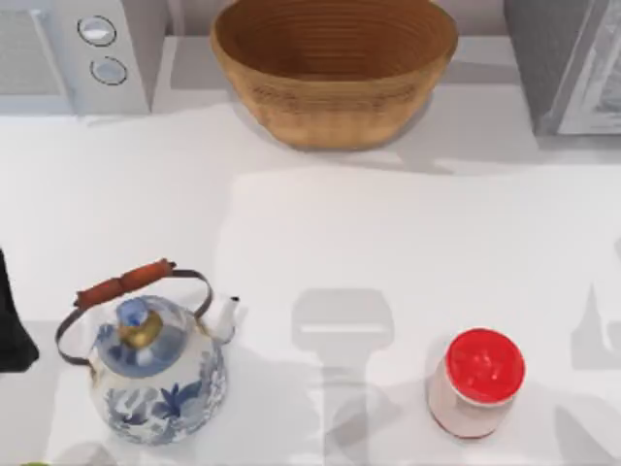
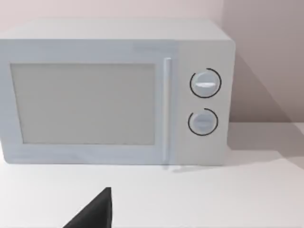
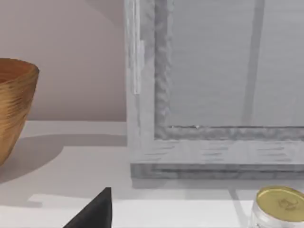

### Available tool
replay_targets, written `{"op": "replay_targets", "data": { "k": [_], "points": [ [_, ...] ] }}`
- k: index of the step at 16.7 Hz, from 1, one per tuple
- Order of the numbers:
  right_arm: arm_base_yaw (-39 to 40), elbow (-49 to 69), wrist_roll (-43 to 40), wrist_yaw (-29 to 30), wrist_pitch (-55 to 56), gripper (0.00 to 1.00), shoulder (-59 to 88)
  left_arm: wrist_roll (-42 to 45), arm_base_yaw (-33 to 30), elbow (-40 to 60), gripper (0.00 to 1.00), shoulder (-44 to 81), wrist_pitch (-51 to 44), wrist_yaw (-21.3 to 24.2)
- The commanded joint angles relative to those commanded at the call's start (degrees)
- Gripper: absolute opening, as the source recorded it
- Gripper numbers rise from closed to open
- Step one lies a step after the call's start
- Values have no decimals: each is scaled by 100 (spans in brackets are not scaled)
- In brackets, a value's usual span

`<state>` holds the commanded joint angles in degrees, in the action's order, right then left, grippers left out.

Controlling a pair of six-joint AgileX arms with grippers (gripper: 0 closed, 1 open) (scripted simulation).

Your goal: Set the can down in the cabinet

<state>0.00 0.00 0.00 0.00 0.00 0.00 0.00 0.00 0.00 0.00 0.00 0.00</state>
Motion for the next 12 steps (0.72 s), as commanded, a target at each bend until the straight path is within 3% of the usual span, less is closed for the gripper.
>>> {"op": "replay_targets", "data": {
  "k": [6, 12],
  "points": [
    [-197, 182, 25, -187, 575, 100, 592, 0, 0, 0, 100, 0, 0, 0],
    [-793, 993, -145, -896, 3119, 100, 3237, 0, 0, 0, 100, 0, 0, 0]
  ]
}}
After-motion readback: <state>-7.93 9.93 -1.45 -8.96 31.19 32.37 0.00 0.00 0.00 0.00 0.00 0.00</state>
